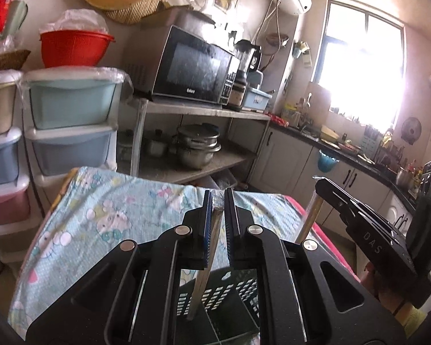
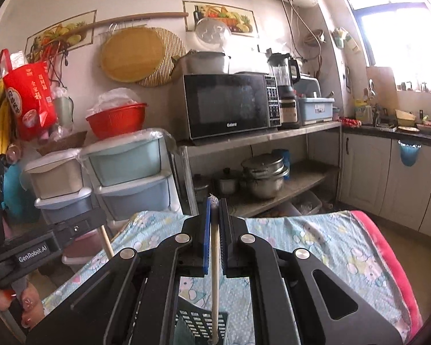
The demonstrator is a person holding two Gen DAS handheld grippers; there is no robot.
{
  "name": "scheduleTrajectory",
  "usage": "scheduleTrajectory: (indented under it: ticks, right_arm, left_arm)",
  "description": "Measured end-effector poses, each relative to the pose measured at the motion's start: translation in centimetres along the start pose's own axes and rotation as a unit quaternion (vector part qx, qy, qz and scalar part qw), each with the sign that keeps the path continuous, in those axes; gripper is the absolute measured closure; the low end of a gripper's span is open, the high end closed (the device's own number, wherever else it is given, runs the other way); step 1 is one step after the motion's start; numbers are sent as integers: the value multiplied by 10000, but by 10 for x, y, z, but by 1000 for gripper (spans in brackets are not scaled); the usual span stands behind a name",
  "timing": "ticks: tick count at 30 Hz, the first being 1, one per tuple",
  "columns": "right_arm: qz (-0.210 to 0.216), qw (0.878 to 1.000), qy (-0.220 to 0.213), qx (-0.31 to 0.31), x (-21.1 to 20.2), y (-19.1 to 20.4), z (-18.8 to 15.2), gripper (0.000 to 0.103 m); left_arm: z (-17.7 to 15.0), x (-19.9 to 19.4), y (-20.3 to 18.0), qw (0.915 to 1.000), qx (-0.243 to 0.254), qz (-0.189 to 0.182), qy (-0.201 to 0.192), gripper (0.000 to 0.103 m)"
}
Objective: Organize utensils
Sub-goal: 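Lower the chopstick into the caddy and open the left gripper while the right gripper releases its own, then withdraw both grippers from the caddy back toward the chopstick pile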
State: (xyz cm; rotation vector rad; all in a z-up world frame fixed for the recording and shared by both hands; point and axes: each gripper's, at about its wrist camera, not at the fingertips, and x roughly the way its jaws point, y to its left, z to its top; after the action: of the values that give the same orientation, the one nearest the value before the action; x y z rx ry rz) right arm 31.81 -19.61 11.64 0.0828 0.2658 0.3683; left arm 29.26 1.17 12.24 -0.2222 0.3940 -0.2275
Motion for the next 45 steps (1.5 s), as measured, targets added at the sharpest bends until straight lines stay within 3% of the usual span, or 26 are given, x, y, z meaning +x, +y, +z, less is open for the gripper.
scheduleTrajectory:
  ticks: [6,9,13,15,24,30,36,45]
  right_arm:
    - [86,9997,195,98,2,2,-11,95]
    - [62,9994,258,203,-1,1,-15,72]
    - [12,9989,367,304,-6,-3,-19,63]
    - [18,9985,393,375,-10,-6,-21,57]
    - [-112,9982,441,385,-26,-10,-27,47]
    - [-197,9979,423,454,-40,-18,-29,41]
    - [-209,9979,380,477,-58,-21,-30,34]
    - [-183,9985,373,359,-82,-12,-35,32]
  left_arm:
    - [-12,6,9,9998,-79,-19,206,97]
    - [-15,6,12,9996,-137,-15,246,97]
    - [-19,1,12,9996,-99,31,253,94]
    - [-20,-2,13,9996,-127,50,254,88]
    - [-24,-16,25,9989,-382,87,272,46]
    - [-24,-33,32,9984,-550,58,141,24]
    - [-25,-51,36,9979,-642,57,10,12]
    - [-35,-78,42,9969,-770,140,-99,11]
